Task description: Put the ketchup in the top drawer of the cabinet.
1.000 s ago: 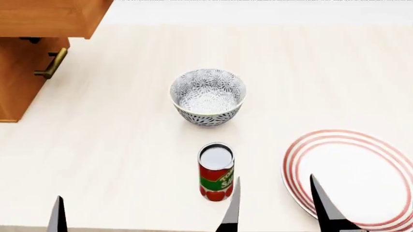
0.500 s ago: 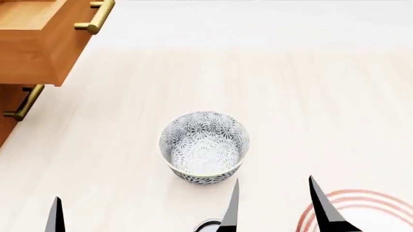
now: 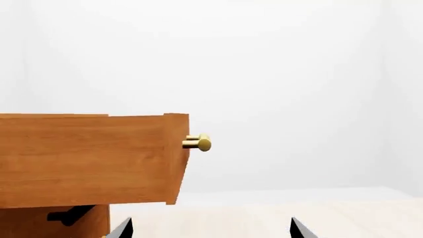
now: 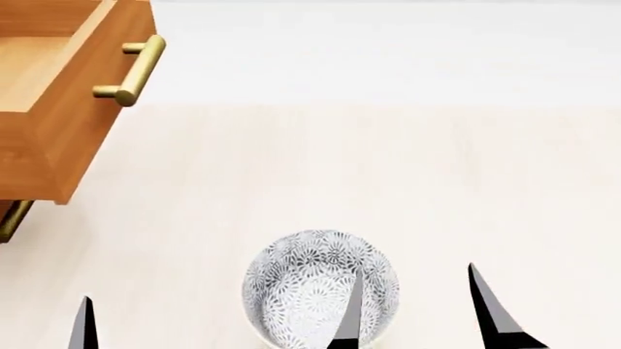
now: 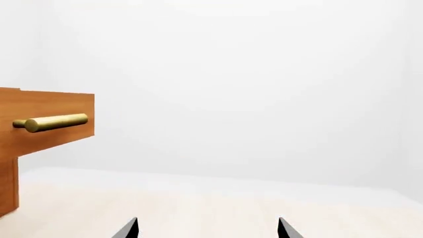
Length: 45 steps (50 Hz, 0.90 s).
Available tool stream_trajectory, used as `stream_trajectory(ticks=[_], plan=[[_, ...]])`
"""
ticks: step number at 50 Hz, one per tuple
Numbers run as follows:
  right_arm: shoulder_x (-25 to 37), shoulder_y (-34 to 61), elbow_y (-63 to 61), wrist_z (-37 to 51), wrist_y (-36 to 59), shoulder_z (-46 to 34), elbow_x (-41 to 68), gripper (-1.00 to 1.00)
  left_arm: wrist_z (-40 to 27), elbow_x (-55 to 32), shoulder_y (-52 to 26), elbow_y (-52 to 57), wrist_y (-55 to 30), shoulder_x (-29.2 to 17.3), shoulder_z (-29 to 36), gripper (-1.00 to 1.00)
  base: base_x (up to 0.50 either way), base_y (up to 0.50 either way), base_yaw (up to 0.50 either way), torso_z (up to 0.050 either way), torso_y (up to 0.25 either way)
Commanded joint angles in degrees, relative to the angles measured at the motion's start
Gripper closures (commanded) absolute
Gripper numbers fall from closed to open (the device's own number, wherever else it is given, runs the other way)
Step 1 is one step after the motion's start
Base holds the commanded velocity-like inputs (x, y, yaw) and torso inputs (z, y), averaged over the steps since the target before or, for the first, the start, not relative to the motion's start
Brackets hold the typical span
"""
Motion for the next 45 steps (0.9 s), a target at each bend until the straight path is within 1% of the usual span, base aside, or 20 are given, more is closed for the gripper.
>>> stream_trajectory(ticks=[1,40,45], plan=[[0.27,-0.07,0.46,0.59,-0.50,-0.17,0.57,-1.00,-0.58,-0.08,0.03,-0.13,0.22,-0.58,0.25,-1.00,0.00,0.50,0.00,0.000,0.000],[1.95,-0.09,0.53,2.31,-0.03,-1.83,0.82,-1.00,-2.24,0.04,0.07,-0.21,0.75,-2.08,1.65,-1.00,0.00,0.50,0.00,0.000,0.000],[1.78,-0.28,0.92,2.63,-1.74,-1.22,1.33,-1.00,-2.43,-0.16,-0.01,-0.08,0.60,-2.23,1.70,-1.00,0.00,0.40,0.00,0.000,0.000]])
